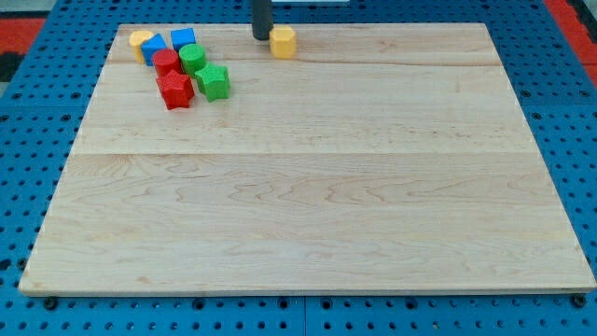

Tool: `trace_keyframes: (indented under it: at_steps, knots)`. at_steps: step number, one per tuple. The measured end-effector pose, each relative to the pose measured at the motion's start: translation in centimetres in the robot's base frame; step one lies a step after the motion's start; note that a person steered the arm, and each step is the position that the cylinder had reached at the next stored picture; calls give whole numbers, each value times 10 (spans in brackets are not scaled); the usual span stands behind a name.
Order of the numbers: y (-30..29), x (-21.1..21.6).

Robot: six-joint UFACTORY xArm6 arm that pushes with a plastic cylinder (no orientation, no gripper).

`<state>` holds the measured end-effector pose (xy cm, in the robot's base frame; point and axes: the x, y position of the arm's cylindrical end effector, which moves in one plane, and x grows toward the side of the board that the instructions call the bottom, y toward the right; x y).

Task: Move the red blocks diagonally bottom right to the yellow heart

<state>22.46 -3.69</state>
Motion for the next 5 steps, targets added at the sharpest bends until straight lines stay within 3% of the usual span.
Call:
trace_keyframes:
  at_steps: [1, 2, 5]
  knots:
    - [33, 32]
    - [3, -16]
    - [-174, -33]
